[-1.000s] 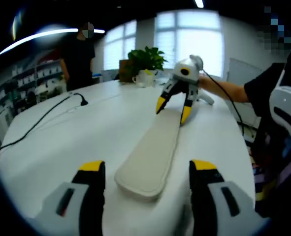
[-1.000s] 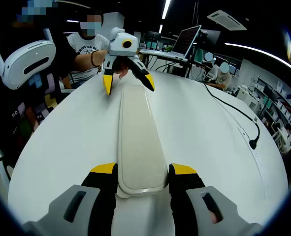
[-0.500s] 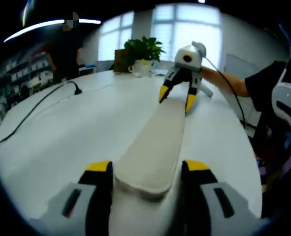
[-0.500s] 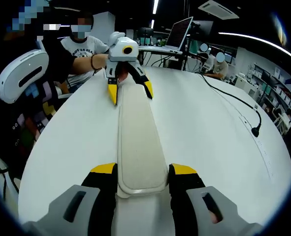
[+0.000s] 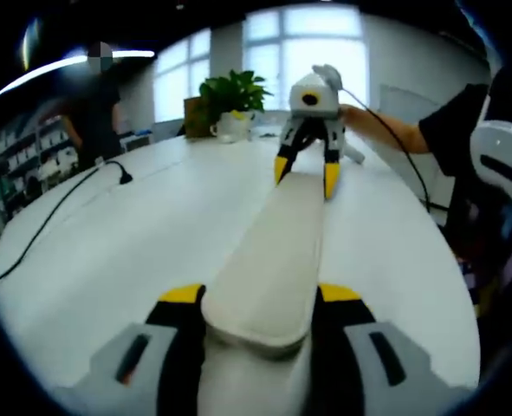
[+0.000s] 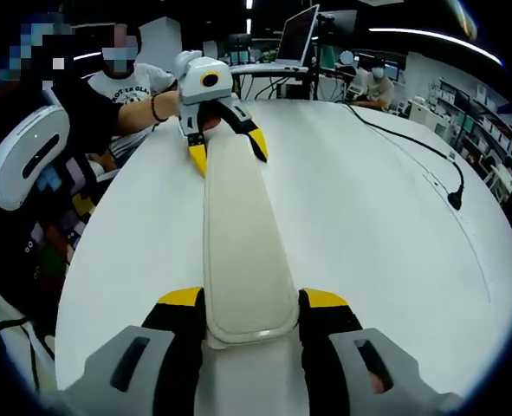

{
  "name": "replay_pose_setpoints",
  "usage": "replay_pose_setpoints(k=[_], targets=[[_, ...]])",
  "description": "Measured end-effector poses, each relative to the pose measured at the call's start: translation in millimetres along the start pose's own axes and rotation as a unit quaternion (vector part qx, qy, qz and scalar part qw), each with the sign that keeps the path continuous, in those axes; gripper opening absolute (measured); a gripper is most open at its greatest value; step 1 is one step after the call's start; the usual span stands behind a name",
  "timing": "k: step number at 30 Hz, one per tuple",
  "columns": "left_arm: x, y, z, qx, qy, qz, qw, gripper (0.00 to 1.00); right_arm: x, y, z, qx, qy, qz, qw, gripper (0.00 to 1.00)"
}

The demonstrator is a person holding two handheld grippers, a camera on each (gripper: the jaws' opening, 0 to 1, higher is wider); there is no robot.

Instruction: Arrange the utensils inside the cutlery case until each visible utensil rests in its matching compartment.

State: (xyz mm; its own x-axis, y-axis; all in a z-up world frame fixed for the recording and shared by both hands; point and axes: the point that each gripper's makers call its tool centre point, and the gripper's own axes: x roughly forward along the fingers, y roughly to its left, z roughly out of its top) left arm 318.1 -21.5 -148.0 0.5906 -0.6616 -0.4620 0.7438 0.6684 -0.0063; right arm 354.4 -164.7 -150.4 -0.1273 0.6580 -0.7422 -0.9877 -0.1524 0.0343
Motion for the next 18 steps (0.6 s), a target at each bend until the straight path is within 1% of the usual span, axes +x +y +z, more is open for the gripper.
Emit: replay_pose_setpoints(k=[3,4,6,9,12,14,18], targets=[[1.3,0.2,0.0,0.002,-0.006,-0.005,1.0,0.52,1.9,0.6,-3.6,0.01,0.026,0.004,0.9996,0.44],[1.8,0.0,0.3,0.003,-0.007,-0.007,0.9999,0.52,1.6,1.5,-2.8,0.001,0.031,0.004,0.9995,0.44],[2.6,-0.4,0.6,0.005,-0.012,-0.01,0.9999,0.52,1.9,4.1,-2.7,0.0,0.044,0.002,0.999,0.44],[3.5,-1.1,0.9,0.005,-0.017,-0.011,0.9998,0.52,1.5,5.1,-4.5,-0.013,0.076,-0.001,0.997,0.45],[3.9,-0.4,1.5,0.005,-0.017,-0.013,0.9998,0.52,0.6,5.0,-6.6,-0.028,0.107,-0.004,0.9939,0.45],[4.1,-0.1,1.6,0.006,-0.014,-0.014,0.9998,0.52,1.5,6.5,-6.1,-0.023,0.124,-0.004,0.992,0.45],[5.2,0.1,2.3,0.006,-0.01,-0.015,0.9998,0.52,-0.6,0.6,-6.0,-0.024,0.144,-0.004,0.9892,0.45]])
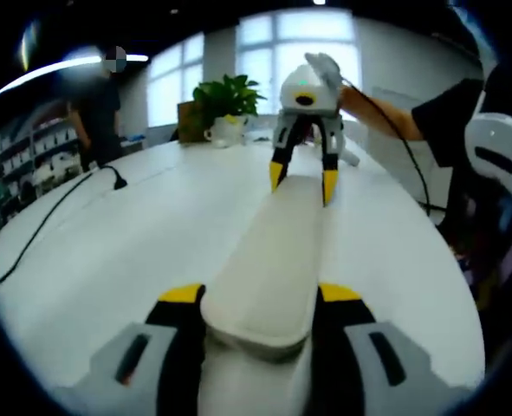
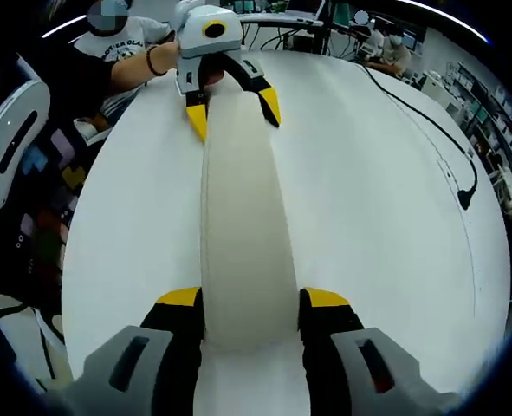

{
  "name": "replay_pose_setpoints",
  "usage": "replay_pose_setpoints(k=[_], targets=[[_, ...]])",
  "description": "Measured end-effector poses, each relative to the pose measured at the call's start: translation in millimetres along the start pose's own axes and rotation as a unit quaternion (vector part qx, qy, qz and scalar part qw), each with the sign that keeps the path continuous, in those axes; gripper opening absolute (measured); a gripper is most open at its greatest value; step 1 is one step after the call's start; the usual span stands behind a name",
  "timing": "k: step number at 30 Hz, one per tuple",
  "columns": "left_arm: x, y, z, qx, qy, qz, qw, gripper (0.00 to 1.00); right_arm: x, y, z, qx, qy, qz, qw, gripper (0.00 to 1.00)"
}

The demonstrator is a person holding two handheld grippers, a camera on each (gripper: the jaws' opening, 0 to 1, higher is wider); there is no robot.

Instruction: Arrange the utensils inside the cutlery case until each visible utensil rests in its matching compartment.

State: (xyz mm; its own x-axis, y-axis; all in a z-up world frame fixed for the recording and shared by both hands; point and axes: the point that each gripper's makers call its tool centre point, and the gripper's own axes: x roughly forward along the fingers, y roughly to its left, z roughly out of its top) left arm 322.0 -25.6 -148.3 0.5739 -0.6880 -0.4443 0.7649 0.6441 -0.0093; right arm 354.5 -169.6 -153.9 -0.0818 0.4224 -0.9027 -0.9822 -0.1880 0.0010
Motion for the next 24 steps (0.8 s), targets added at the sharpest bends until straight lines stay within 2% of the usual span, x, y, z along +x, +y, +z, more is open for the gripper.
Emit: replay_pose_setpoints(k=[6,13,19,21,24], targets=[[2.8,1.7,2.6,0.0,-0.006,-0.002,1.0,0.52,-0.4,-2.8,-2.0,-0.001,0.04,-0.001,0.9992,0.45],[3.9,0.3,3.1,0.001,-0.002,-0.002,1.0,0.52,-2.3,-9.1,-3.2,0.0,0.053,-0.001,0.9986,0.45],[3.1,1.0,3.2,0.002,-0.006,-0.002,1.0,0.52,-4.8,-14.5,-4.3,0.015,0.051,-0.01,0.9985,0.46],[2.6,1.1,3.1,0.002,-0.006,-0.004,1.0,0.52,-6.2,-16.3,-3.6,0.012,0.046,-0.02,0.9987,0.49],[1.9,1.3,2.9,0.004,-0.006,-0.007,1.0,0.52,-9.5,-12.1,1.0,0.025,0.029,-0.014,0.9992,0.56]])
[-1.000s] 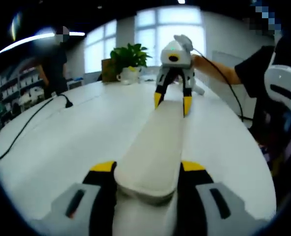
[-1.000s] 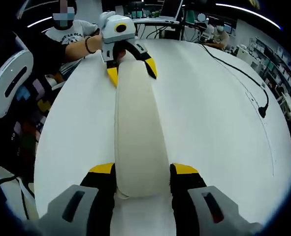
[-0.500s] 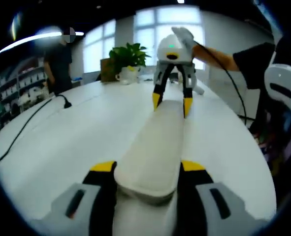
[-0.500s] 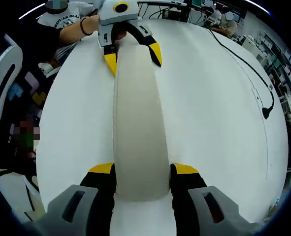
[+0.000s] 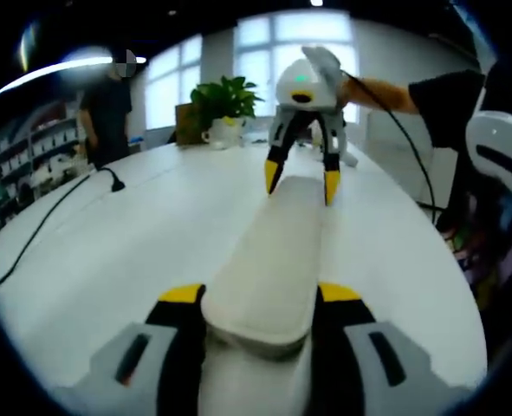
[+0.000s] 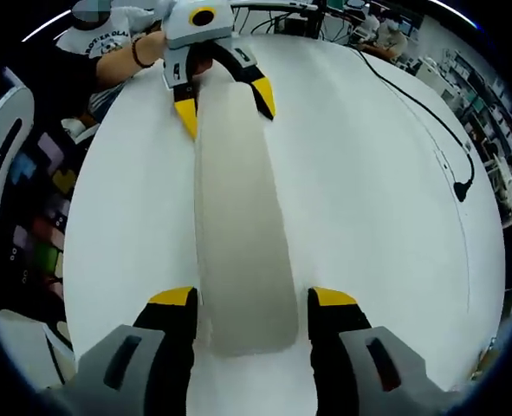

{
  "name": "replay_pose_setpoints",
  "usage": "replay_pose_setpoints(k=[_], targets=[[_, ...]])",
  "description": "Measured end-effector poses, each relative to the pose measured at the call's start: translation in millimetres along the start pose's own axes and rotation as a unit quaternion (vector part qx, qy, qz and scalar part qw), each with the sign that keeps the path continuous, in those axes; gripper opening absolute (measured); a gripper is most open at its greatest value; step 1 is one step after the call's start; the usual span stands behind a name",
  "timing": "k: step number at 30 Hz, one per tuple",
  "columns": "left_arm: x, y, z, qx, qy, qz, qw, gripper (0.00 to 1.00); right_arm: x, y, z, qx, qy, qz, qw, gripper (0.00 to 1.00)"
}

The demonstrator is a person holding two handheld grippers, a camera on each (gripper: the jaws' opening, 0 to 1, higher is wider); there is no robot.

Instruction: Arrange the utensils inside the cutlery case until each visible utensil rests in its matching compartment.

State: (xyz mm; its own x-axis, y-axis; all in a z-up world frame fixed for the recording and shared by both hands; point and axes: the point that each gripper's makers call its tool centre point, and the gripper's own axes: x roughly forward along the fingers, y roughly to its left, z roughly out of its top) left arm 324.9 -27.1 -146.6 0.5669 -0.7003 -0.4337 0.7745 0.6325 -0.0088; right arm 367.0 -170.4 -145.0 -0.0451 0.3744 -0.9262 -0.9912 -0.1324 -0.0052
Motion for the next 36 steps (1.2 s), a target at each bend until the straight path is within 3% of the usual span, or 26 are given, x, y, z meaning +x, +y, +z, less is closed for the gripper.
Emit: replay_pose_setpoints(k=[5,8,9,12,16,21,27,36], targets=[[-1.6,0.4,-0.5,0.001,-0.003,-0.002,1.0,0.52,-9.9,9.4,16.2,-0.016,-0.02,-0.001,0.9997,0.61],[-2.5,-0.7,-0.9,0.001,-0.007,-0.004,1.0,0.54,-15.8,15.5,39.8,-0.039,-0.059,0.001,0.9975,0.55],[-2.7,-1.0,-0.9,0.002,-0.008,-0.004,1.0,0.54,-17.2,17.5,43.6,-0.039,-0.057,0.0,0.9976,0.55],[-3.2,-0.8,-1.0,0.0,-0.015,-0.001,0.9999,0.54,-17.2,21.8,61.0,-0.061,-0.067,0.003,0.9959,0.47],[-4.1,-2.5,-1.8,0.002,-0.021,-0.003,0.9998,0.57,-11.0,26.5,86.2,-0.06,-0.091,0.024,0.9938,0.34],[-4.7,-0.9,-2.8,-0.001,-0.02,0.005,0.9998,0.55,-1.4,23.5,113.8,-0.061,-0.113,0.019,0.9915,0.23],[-5.2,4.1,-4.0,-0.009,-0.015,0.017,0.9997,0.6,14.2,29.4,141.1,-0.079,-0.107,0.028,0.9907,0.14],[-4.9,5.2,-2.3,-0.006,-0.021,0.013,0.9997,0.54,34.2,34.6,165.8,-0.089,-0.08,0.037,0.9921,0.13]])
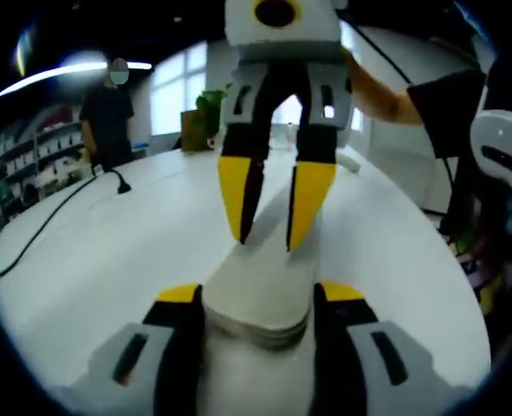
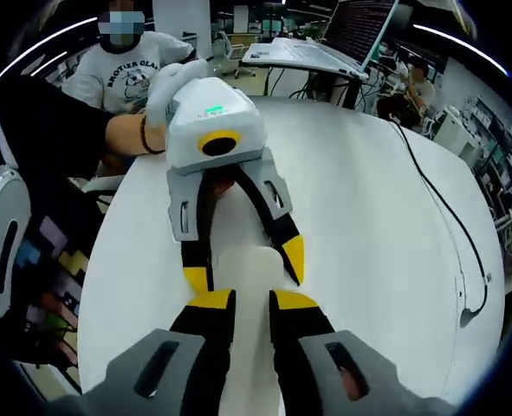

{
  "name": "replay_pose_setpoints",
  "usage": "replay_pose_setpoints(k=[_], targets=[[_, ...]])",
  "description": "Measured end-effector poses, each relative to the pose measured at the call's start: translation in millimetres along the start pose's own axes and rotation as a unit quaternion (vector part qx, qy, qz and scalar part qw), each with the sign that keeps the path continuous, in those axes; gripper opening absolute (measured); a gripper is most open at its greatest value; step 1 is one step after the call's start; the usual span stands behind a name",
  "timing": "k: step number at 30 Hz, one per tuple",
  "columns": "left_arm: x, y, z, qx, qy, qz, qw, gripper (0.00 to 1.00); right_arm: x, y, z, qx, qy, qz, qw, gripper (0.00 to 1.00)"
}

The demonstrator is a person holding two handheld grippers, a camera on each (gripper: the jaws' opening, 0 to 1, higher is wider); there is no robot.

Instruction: Arrange the utensils inside the cutlery case until each visible utensil rests in its matching compartment.

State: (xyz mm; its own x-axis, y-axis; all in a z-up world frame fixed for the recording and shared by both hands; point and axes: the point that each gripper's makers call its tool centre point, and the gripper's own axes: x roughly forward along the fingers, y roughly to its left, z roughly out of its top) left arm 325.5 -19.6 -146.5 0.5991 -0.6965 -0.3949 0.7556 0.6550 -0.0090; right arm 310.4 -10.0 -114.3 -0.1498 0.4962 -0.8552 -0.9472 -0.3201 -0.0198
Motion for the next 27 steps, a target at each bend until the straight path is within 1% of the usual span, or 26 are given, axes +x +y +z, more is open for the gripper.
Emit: replay_pose_setpoints(k=[1,6,13,14,18,23,27], targets=[[0.3,1.2,0.2,-0.001,-0.001,0.002,1.0,0.54,1.6,-0.8,1.4,0.0,0.001,0.0,1.0,0.11],[0.1,3.5,0.8,0.0,0.001,0.001,1.0,0.52,8.6,-0.9,5.7,0.0,0.008,0.005,1.0,0.11],[-0.5,7.9,2.0,0.0,-0.004,0.001,1.0,0.5,12.0,-0.3,6.1,-0.003,0.021,0.003,0.9998,0.1],[-0.6,7.8,2.3,0.0,-0.004,0.001,1.0,0.5,11.5,1.0,5.9,-0.01,0.025,0.0,0.9996,0.1],[-1.2,9.2,2.8,0.0,-0.006,0.002,1.0,0.49,11.3,2.5,5.8,-0.016,0.039,-0.008,0.9991,0.09],[-1.8,9.6,3.3,-0.001,-0.01,0.002,0.9999,0.49,12.1,3.6,3.7,-0.01,0.052,-0.009,0.9986,0.09],[-1.4,9.4,3.8,0.0,-0.012,0.003,0.9999,0.5,12.9,1.3,3.8,-0.009,0.082,-0.014,0.9965,0.09]])
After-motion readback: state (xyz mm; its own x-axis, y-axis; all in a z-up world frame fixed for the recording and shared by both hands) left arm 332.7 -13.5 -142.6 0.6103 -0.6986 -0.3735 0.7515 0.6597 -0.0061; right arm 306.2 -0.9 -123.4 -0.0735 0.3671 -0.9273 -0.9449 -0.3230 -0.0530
